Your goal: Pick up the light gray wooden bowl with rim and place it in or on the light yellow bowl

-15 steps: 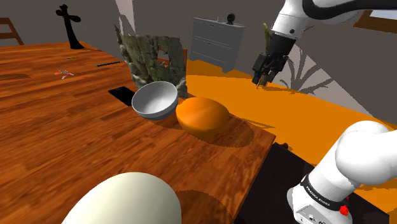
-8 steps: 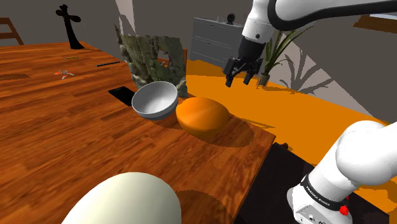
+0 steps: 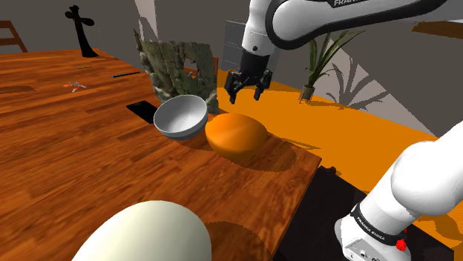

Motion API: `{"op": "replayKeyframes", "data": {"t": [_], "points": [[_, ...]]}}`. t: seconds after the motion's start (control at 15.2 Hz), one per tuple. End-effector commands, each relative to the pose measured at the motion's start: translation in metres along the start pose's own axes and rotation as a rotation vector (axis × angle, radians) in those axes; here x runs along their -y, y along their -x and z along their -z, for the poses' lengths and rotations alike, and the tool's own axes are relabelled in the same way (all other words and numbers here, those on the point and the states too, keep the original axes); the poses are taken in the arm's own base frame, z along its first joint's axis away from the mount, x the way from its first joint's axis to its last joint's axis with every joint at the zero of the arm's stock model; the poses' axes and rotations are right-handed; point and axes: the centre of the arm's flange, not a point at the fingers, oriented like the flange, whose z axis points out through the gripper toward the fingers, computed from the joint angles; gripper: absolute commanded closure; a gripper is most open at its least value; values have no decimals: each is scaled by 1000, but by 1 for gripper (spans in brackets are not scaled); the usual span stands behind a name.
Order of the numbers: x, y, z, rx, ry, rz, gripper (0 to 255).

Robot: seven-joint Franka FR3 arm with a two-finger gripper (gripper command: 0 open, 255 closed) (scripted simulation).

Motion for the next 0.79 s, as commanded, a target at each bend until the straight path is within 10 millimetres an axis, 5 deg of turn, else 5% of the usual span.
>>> {"op": "replayKeyframes", "data": {"t": [0.0, 0.53, 0.73], "points": [[23, -15, -9, -11, 13, -17, 0], [113, -68, -43, -55, 71, -76, 0], [113, -69, -54, -55, 71, -76, 0]]}}
